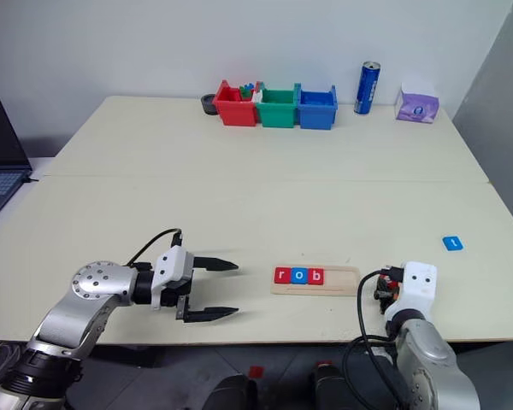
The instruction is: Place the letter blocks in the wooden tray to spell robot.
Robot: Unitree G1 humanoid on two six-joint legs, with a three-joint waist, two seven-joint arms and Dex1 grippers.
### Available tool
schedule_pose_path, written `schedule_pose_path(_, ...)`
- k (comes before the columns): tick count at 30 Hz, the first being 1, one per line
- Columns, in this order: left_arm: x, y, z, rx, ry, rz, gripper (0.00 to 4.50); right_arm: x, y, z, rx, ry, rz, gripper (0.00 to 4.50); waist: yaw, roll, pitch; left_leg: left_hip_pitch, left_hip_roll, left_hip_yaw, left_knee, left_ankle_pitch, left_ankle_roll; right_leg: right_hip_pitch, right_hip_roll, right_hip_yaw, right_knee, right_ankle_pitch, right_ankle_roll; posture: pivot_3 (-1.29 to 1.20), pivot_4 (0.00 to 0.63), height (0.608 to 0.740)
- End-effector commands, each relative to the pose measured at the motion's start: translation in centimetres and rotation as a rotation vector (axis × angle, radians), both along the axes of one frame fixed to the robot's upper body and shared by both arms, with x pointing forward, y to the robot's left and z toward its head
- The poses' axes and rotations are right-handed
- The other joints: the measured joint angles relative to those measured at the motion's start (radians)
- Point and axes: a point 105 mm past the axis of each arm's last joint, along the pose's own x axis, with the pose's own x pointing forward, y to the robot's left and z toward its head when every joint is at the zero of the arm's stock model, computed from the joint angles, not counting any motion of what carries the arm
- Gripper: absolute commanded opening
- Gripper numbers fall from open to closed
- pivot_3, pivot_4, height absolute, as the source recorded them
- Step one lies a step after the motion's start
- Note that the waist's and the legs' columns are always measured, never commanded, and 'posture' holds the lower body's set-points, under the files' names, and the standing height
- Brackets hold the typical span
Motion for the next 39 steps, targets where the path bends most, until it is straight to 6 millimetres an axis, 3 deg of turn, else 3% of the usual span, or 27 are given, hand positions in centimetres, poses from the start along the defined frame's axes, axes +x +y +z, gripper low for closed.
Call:
schedule_pose_path(1, 0.0, -0.3, 0.7, 0.001, -0.043, -0.019, 4.50, -0.1, -0.3, -1.3, 0.027, 0.042, -0.031, 2.18, 0.000, -0.002, -0.001, 0.000, 0.000, 0.000, 0.000, 0.000, 0.000, 0.000, 0.000, 0.000, 0.000, 0.000, 0.000, 0.00, 0.150, 0.740)
schedule_pose_path(4, -0.1, -0.2, 0.6, 0.003, -0.041, -0.016, 4.50, 0.3, 0.0, -0.2, 0.021, -0.013, -0.031, 3.24, 0.000, -0.002, -0.001, 0.000, 0.000, 0.000, 0.000, 0.000, 0.000, 0.000, 0.000, 0.000, 0.000, 0.000, 0.000, 0.00, 0.150, 0.740)
schedule_pose_path(8, -0.1, -0.1, 0.5, 0.003, -0.040, -0.010, 4.50, 1.1, -0.5, 3.0, -0.053, -0.140, -0.037, 4.48, 0.000, 0.000, 0.000, 0.000, -0.001, 0.000, 0.000, 0.000, 0.000, 0.000, 0.000, 0.000, 0.000, 0.000, 0.000, 0.00, 0.150, 0.740)
schedule_pose_path(12, -0.1, -0.1, 0.5, 0.003, -0.041, -0.006, 4.50, 2.1, -2.0, 5.7, -0.164, -0.213, 0.023, 4.48, 0.000, 0.003, 0.002, -0.001, -0.001, 0.000, 0.000, 0.000, 0.000, -0.001, 0.000, 0.001, -0.001, 0.000, 0.000, 0.00, 0.150, 0.740)
schedule_pose_path(17, 0.1, -0.3, 0.4, 0.001, -0.042, -0.009, 4.50, 3.6, -1.9, 7.8, -0.206, -0.254, 0.368, 4.48, 0.000, 0.003, 0.002, -0.001, -0.001, 0.001, -0.001, 0.000, 0.000, -0.001, 0.000, 0.000, -0.001, 0.000, 0.000, 0.00, 0.150, 0.740)
schedule_pose_path(19, 0.2, -0.4, 0.4, -0.001, -0.043, -0.012, 4.50, 3.5, -2.2, 7.6, -0.257, -0.228, 0.490, 4.48, 0.000, 0.003, 0.003, -0.001, -0.002, 0.002, -0.001, 0.000, 0.000, 0.000, 0.001, -0.001, -0.001, 0.000, 0.000, 0.00, 0.150, 0.740)
schedule_pose_path(23, 0.3, -0.5, 0.5, -0.001, -0.046, -0.015, 4.50, 2.1, -2.7, 5.1, -0.200, -0.028, 0.736, 4.48, 0.001, 0.003, 0.003, -0.002, -0.002, 0.002, -0.001, 0.000, 0.000, 0.000, 0.001, -0.001, -0.001, -0.001, 0.000, 0.00, 0.150, 0.740)
schedule_pose_path(27, 0.3, -0.4, 0.4, 0.002, -0.048, -0.016, 4.50, 1.3, -3.3, 4.0, -0.291, 0.101, 0.926, 4.48, 0.000, 0.003, 0.003, -0.002, -0.002, 0.002, 0.000, 0.000, 0.001, 0.000, 0.001, -0.001, -0.001, 0.000, 0.000, 0.00, 0.150, 0.740)
schedule_pose_path(39, 0.1, -0.3, 0.2, 0.005, -0.048, -0.012, 4.50, 2.9, -4.7, 2.6, -0.426, 0.208, 1.119, 4.48, 0.001, 0.003, 0.004, -0.001, -0.002, 0.003, 0.000, 0.000, 0.000, 0.000, 0.001, -0.001, -0.001, 0.000, 0.000, 0.00, 0.150, 0.740)
